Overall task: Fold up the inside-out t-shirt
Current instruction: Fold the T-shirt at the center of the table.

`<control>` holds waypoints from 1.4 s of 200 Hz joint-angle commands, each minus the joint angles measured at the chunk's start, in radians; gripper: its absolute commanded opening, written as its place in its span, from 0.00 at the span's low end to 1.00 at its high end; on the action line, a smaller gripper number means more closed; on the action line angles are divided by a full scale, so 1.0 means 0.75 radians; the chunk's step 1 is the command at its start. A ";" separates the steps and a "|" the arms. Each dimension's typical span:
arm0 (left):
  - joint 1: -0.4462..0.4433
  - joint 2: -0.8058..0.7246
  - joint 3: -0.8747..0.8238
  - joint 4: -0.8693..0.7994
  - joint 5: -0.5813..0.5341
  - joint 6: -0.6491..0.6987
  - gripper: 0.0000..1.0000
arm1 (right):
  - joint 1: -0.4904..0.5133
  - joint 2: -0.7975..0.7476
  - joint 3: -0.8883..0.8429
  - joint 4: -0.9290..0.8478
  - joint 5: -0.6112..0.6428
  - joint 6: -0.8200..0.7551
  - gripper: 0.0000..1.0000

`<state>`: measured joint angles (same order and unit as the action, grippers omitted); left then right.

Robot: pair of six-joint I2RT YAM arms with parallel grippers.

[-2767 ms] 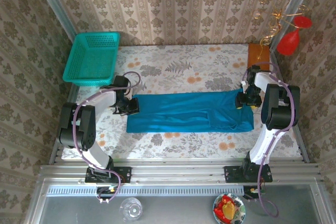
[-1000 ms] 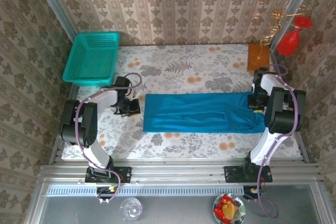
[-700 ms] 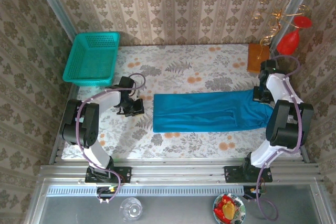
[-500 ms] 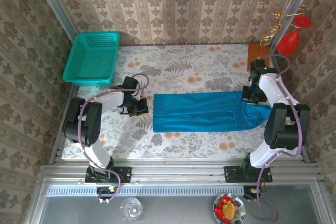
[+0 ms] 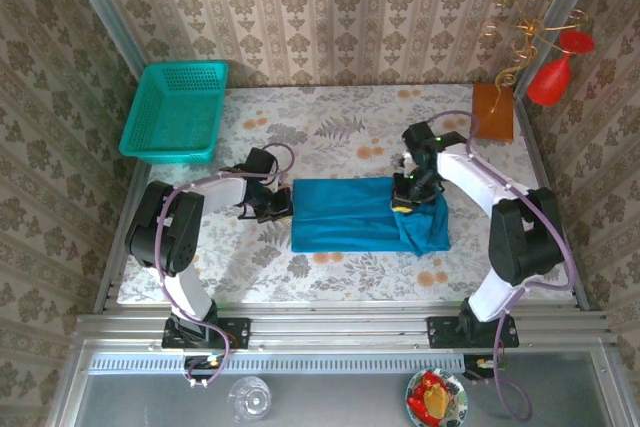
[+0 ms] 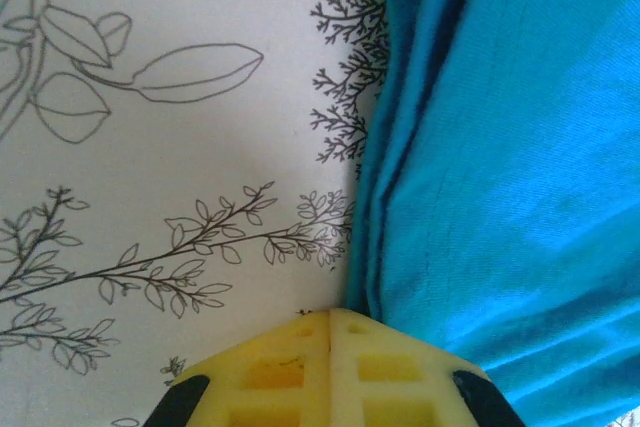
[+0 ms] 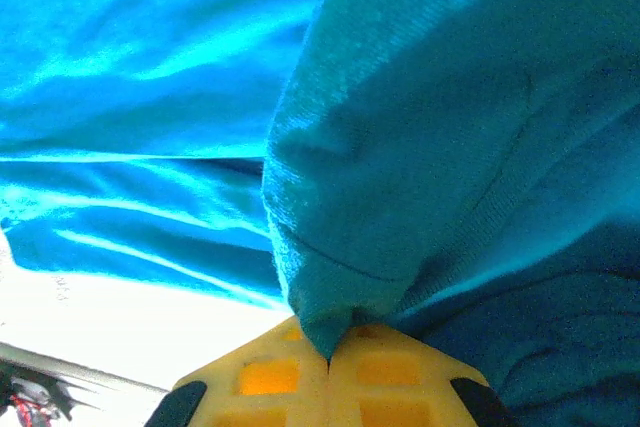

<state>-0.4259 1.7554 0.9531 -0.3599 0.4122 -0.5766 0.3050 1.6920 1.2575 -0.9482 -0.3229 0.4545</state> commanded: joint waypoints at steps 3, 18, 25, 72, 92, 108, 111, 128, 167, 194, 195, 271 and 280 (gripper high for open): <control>-0.033 0.062 -0.030 0.065 0.035 -0.039 0.00 | 0.099 0.071 0.096 0.034 -0.095 0.109 0.00; -0.072 0.065 -0.030 0.065 0.035 -0.041 0.00 | 0.155 0.114 0.148 0.049 -0.107 0.140 0.00; -0.074 0.065 -0.029 0.064 0.033 -0.041 0.00 | 0.178 0.135 0.173 0.056 -0.109 0.159 0.00; -0.092 0.073 -0.027 0.063 0.030 -0.045 0.00 | 0.287 0.290 0.385 0.078 -0.144 0.245 0.00; -0.096 0.073 -0.027 0.059 0.023 -0.045 0.00 | 0.322 0.366 0.495 0.038 -0.143 0.235 0.00; -0.097 0.072 -0.030 0.057 0.019 -0.045 0.00 | 0.341 0.416 0.558 0.031 -0.140 0.241 0.00; -0.096 0.071 -0.031 0.057 0.019 -0.045 0.00 | 0.344 0.423 0.568 0.033 -0.140 0.242 0.00; -0.095 0.069 -0.035 0.055 0.013 -0.043 0.00 | 0.356 0.477 0.618 0.039 -0.147 0.248 0.00; -0.096 0.028 -0.033 0.014 -0.035 -0.045 0.03 | 0.374 0.570 0.724 0.085 -0.206 0.266 0.16; -0.083 -0.061 -0.031 -0.049 -0.087 -0.031 0.06 | 0.390 0.565 0.820 0.051 -0.170 0.239 0.39; -0.084 -0.065 -0.031 -0.050 -0.089 -0.030 0.06 | 0.391 0.563 0.821 0.051 -0.169 0.239 0.40; -0.079 -0.279 -0.018 -0.140 -0.051 -0.038 0.13 | 0.428 0.336 0.480 -0.047 0.003 0.148 0.44; -0.077 -0.294 -0.022 -0.139 -0.049 -0.043 0.13 | 0.437 0.333 0.430 -0.028 -0.005 0.143 0.46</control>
<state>-0.4831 1.5730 0.9363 -0.4313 0.3523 -0.5919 0.6094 1.9667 1.6703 -0.9230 -0.3653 0.5968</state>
